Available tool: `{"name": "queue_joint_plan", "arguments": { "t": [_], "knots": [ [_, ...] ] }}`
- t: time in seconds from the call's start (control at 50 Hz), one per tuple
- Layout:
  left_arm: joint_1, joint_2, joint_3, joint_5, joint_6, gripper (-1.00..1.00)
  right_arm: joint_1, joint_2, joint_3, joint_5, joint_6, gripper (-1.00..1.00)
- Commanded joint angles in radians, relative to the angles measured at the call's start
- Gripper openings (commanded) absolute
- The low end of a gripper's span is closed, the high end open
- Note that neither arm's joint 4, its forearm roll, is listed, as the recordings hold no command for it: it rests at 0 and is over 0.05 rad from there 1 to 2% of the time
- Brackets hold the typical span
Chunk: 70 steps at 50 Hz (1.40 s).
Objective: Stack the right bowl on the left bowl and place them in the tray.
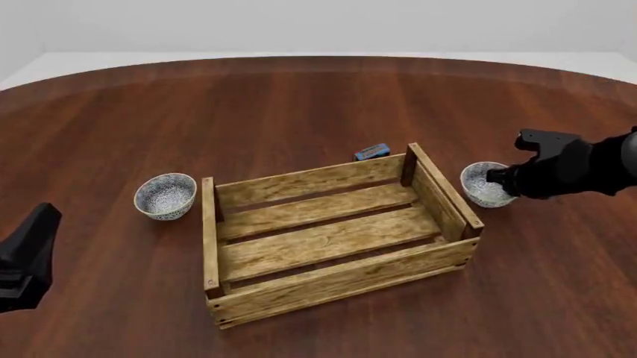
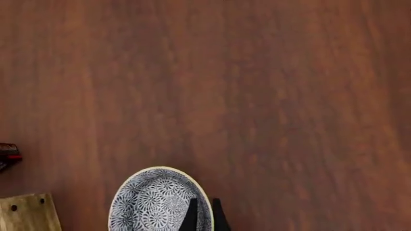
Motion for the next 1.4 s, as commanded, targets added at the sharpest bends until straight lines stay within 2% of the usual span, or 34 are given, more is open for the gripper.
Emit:
{"name": "queue_joint_plan", "arguments": {
  "t": [0.02, 0.5, 0.7, 1.08, 1.4],
  "knots": [
    [0.000, 0.013, 0.004, -0.015, -0.001, 1.00, -0.004, -0.065, 0.043, 0.016, 0.007, -1.00],
    [0.003, 0.020, 0.004, -0.023, -0.006, 1.00, 0.031, -0.347, 0.053, 0.123, 0.043, -1.00],
    [0.002, 0.010, 0.005, -0.016, -0.008, 1.00, 0.082, -0.462, 0.040, 0.178, 0.071, -1.00],
    [0.005, -0.014, 0.000, 0.013, -0.014, 1.00, 0.230, -0.538, -0.076, 0.277, 0.112, -1.00],
    [-0.020, -0.013, -0.020, 0.018, -0.022, 1.00, 0.397, -0.678, -0.059, 0.297, 0.180, -1.00]
  ]
}}
